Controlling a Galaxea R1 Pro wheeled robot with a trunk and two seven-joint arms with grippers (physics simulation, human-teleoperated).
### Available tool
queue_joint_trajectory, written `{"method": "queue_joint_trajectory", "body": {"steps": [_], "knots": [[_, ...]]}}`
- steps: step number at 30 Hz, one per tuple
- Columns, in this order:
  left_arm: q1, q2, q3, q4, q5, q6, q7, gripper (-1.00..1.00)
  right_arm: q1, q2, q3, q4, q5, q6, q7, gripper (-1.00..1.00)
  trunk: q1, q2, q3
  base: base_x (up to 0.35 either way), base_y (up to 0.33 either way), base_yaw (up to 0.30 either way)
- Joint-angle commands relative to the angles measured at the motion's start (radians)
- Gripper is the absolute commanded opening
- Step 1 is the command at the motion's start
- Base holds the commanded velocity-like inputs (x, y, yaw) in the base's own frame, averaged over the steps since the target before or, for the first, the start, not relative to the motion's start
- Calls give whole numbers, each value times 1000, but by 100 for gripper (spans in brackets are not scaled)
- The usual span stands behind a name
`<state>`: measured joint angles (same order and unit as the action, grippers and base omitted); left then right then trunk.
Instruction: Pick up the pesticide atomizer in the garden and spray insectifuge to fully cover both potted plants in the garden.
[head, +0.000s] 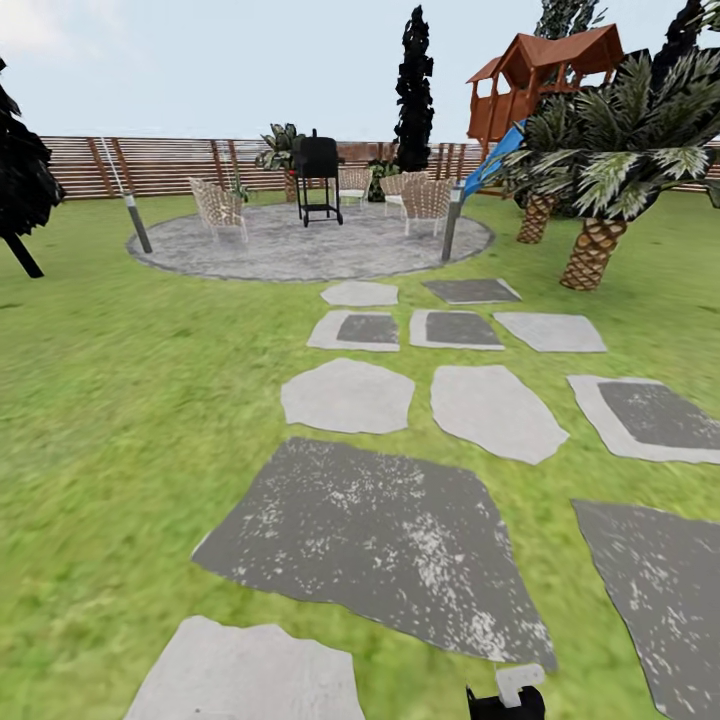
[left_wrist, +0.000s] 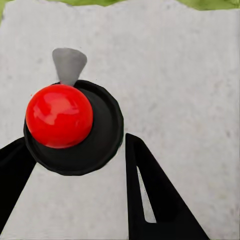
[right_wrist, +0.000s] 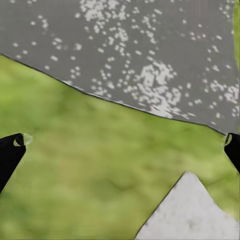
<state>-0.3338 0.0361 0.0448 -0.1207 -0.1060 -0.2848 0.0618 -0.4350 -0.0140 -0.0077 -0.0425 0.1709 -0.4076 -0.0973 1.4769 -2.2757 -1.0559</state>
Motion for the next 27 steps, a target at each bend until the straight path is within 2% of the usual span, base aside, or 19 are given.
{"method": "queue_joint_trajectory", "body": {"steps": [1, 27], "knots": [[-1, 0, 5, 2, -11, -4, 4, -100, -1, 0, -1, 1, 10, -2, -7, 100, 0, 0, -1, 339, 0, 0], [-1, -1, 4, 1, -11, -4, 4, -100, 0, -3, -2, 1, 11, -3, -7, 100, 0, 0, -1, 338, 0, 0]]}}
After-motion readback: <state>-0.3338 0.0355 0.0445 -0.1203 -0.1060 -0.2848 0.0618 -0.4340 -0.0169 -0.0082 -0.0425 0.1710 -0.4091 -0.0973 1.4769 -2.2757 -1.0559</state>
